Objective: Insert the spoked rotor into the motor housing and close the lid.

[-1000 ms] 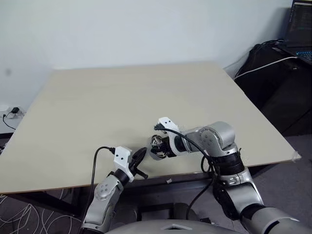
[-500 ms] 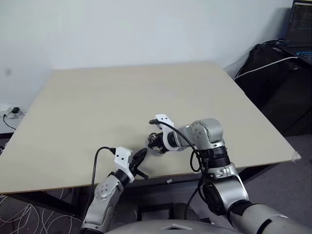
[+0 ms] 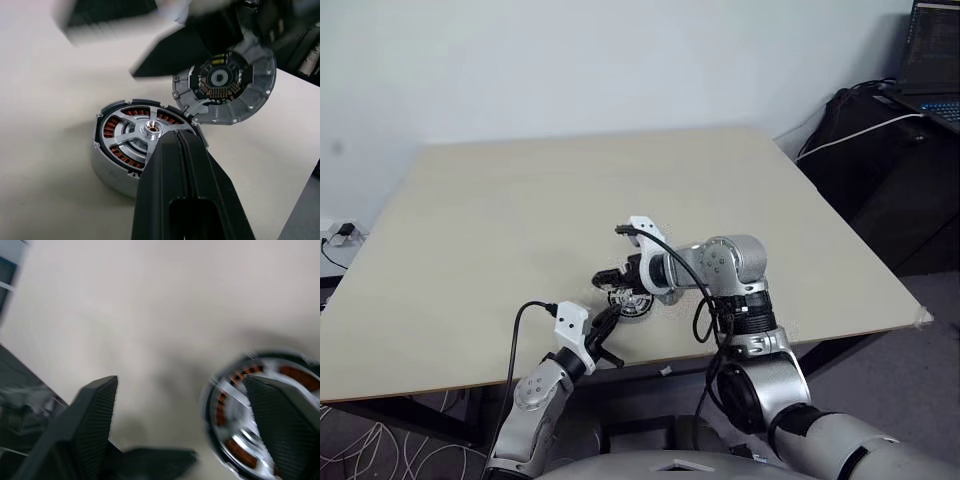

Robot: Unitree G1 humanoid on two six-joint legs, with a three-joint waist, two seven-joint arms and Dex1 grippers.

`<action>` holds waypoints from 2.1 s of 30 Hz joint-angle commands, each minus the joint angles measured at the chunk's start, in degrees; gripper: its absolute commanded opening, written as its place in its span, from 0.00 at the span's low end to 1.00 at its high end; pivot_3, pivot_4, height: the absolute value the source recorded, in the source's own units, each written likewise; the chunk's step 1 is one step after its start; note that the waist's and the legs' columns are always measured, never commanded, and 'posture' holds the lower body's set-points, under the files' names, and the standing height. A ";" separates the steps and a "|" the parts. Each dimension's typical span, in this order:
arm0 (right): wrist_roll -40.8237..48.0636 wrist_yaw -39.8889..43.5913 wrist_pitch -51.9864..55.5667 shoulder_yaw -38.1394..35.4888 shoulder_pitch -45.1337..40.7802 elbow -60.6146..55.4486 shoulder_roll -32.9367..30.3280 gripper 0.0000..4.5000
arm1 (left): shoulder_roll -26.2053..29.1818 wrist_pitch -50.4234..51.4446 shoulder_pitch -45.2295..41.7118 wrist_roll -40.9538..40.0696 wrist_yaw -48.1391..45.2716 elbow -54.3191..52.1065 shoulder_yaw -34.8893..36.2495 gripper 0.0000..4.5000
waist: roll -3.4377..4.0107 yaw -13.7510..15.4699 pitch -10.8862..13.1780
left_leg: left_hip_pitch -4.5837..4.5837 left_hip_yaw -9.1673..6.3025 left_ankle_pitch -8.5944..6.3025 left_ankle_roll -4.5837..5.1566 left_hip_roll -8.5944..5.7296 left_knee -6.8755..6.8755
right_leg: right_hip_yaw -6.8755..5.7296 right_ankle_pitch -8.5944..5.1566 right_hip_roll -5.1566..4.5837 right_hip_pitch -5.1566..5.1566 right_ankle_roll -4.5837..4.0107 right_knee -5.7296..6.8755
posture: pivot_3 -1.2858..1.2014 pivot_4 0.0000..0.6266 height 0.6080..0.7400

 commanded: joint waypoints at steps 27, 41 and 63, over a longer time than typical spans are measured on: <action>-24.89 -1.37 -47.06 6.96 34.49 -25.86 -28.26 0.01 | 0.76 0.45 -0.10 -0.71 -0.90 -2.50 -0.06 0.00 | -0.01 1.17 0.12 | -0.01 0.12 -0.04 0.06 0.00 -0.01 | 0.08 -0.29 -0.02 0.15 0.05 -0.08 | 0.52 0.00 1.00; -26.65 -1.05 -53.25 15.59 42.28 -31.57 -20.65 0.01 | 1.77 1.91 -0.28 -0.76 -2.12 -2.93 -0.30 0.00 | -0.29 1.18 0.33 | 0.05 0.11 -0.20 -0.21 0.05 0.10 | 0.05 -0.28 -0.04 0.17 0.16 -0.07 | 0.52 0.00 1.00; -31.09 -1.09 -53.09 23.06 30.11 -19.76 -11.06 0.01 | 1.46 1.86 0.95 -0.78 -0.86 -4.07 0.64 0.00 | -0.27 1.11 0.32 | 0.06 0.08 -0.05 0.04 0.05 0.07 | 0.05 -0.27 -0.01 0.13 0.13 -0.05 | 0.52 0.00 1.00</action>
